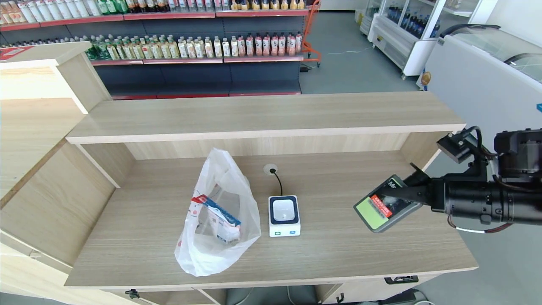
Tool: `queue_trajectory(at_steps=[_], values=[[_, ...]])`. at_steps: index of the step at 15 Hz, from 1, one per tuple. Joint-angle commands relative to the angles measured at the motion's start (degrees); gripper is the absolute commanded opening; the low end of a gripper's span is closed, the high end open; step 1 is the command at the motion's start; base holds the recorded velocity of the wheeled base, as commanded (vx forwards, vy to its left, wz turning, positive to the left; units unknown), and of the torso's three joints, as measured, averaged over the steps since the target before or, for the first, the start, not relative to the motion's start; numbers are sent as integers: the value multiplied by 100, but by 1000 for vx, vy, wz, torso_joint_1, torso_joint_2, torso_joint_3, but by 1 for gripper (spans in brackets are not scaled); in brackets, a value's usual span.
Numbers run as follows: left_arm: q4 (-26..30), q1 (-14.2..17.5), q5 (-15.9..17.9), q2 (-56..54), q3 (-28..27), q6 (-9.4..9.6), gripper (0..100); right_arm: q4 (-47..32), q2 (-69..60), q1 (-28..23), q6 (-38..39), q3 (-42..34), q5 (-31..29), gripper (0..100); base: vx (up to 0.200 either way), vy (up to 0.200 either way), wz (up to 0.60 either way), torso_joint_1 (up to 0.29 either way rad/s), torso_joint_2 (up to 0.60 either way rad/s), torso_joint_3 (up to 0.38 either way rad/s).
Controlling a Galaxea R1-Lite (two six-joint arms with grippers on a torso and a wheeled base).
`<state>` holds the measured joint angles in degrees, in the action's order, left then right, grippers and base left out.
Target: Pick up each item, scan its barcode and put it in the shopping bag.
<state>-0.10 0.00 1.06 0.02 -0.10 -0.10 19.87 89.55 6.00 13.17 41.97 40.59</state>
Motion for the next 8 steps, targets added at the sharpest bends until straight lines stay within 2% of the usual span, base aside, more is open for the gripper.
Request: queue_trajectory(at_steps=[1, 4, 8], values=[[1, 0, -1, -2, 1, -8, 100, 17, 651, 244, -183, 276, -254, 0, 0, 0, 0, 0, 0, 0], [1, 0, -1, -2, 1, -8, 100, 351, 1284, 420, -596, 435, -307, 0, 0, 0, 0, 0, 0, 0], [1, 0, -9, -2, 1, -8, 100, 940, 1926, 639, -684, 435, -377, 0, 0, 0, 0, 0, 0, 0]])
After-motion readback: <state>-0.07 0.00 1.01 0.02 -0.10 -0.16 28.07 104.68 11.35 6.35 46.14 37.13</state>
